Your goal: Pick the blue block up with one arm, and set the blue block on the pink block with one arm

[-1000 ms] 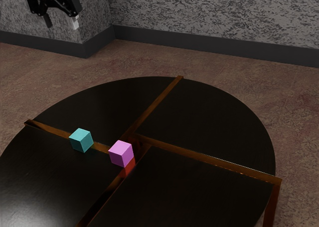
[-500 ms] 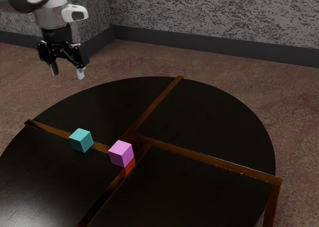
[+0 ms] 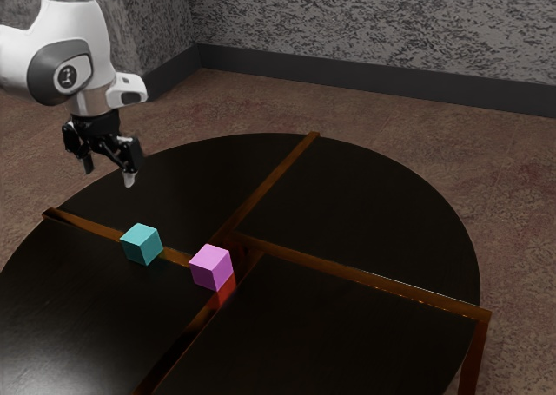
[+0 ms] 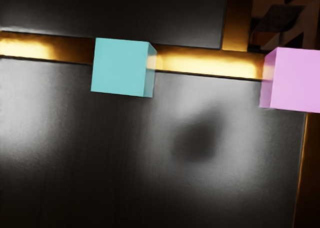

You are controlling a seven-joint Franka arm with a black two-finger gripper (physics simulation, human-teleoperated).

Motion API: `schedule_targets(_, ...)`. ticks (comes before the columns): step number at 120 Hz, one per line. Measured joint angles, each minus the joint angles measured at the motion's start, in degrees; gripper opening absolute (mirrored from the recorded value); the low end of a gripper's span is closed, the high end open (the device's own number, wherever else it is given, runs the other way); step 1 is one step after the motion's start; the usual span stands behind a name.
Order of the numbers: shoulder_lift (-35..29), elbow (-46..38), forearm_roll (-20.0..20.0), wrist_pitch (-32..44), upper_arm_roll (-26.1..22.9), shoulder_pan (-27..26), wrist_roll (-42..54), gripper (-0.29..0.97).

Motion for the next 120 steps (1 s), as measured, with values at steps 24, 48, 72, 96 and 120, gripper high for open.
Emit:
schedule_targets(24,2.8,-4.8,0.9,7.4,-0.1,3.1,4.3,0.68)
schedule_targets(48,4.8,-9.8,1.5,15.0,-0.1,5.3,8.6,0.68)
schedule_targets(72,8.9,-9.8,1.9,19.7,-0.1,7.6,12.6,0.68)
schedule_targets(96,12.0,-9.7,2.0,23.3,-0.2,8.2,15.8,0.68)
schedule_targets(120,15.4,-8.3,1.6,25.6,-0.3,6.9,17.9,0.68)
